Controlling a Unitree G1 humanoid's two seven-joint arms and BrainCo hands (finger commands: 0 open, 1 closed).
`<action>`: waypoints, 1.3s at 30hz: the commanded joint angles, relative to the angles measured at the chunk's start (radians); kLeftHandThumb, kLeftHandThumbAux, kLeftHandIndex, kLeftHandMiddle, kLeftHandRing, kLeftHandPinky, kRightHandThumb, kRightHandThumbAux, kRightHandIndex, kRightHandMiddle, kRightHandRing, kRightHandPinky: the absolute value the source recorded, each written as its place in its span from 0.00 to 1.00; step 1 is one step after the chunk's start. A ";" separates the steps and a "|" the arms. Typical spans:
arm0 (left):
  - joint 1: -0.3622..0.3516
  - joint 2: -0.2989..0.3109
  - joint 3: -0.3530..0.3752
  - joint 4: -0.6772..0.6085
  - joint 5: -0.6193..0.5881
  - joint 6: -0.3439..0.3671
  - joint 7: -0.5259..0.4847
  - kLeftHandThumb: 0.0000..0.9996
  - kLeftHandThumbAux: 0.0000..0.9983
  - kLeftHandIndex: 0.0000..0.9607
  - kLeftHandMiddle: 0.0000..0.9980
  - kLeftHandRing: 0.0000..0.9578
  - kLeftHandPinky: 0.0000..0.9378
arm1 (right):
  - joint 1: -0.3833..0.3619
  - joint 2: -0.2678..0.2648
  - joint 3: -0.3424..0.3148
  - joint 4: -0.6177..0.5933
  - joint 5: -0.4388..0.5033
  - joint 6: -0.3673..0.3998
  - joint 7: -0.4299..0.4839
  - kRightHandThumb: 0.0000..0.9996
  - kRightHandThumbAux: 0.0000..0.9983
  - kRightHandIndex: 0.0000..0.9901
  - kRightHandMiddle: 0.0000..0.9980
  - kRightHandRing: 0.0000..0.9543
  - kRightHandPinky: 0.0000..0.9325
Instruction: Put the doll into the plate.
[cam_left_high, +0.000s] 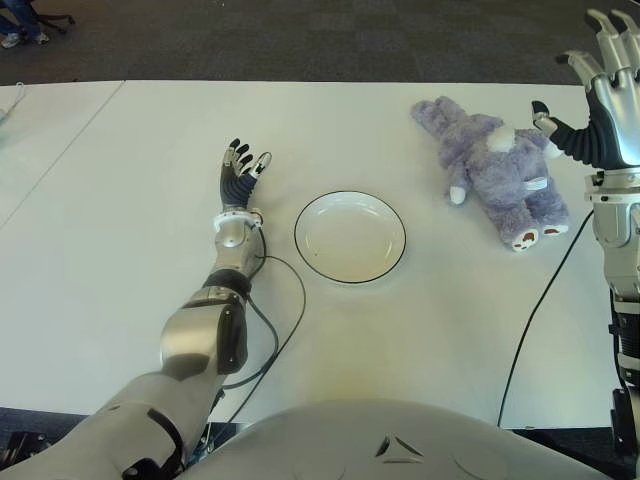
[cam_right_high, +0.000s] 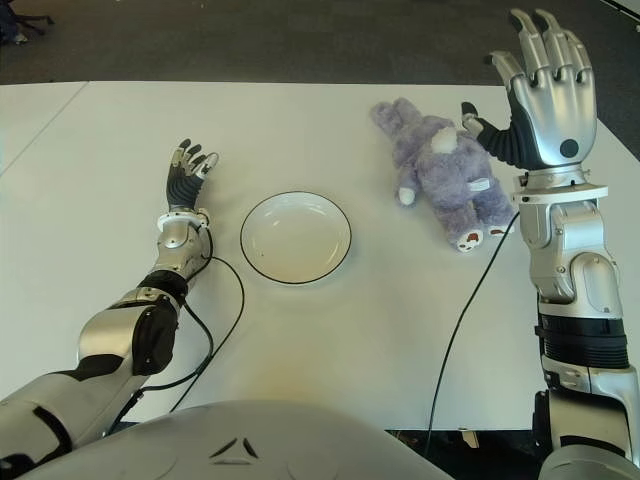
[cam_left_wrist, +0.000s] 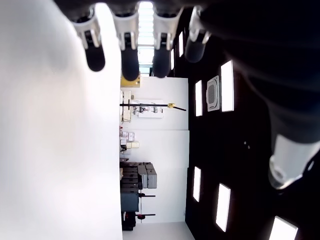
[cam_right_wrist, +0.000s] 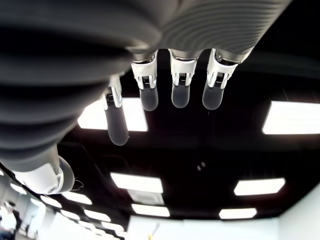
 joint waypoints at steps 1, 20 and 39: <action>0.208 -0.061 -0.004 0.130 -0.002 0.101 -0.022 0.00 0.58 0.10 0.15 0.16 0.17 | 0.122 0.013 0.020 0.101 0.027 -0.017 -0.015 0.49 0.48 0.24 0.04 0.01 0.00; 0.212 -0.050 -0.022 0.134 0.019 0.119 -0.008 0.00 0.58 0.06 0.12 0.13 0.13 | 0.230 0.068 0.120 0.228 0.044 -0.044 -0.069 0.45 0.51 0.15 0.00 0.00 0.02; 0.209 -0.048 -0.024 0.133 0.029 0.118 -0.003 0.00 0.57 0.05 0.12 0.13 0.15 | 0.091 0.067 0.190 0.372 0.048 -0.079 -0.152 0.51 0.52 0.15 0.00 0.00 0.01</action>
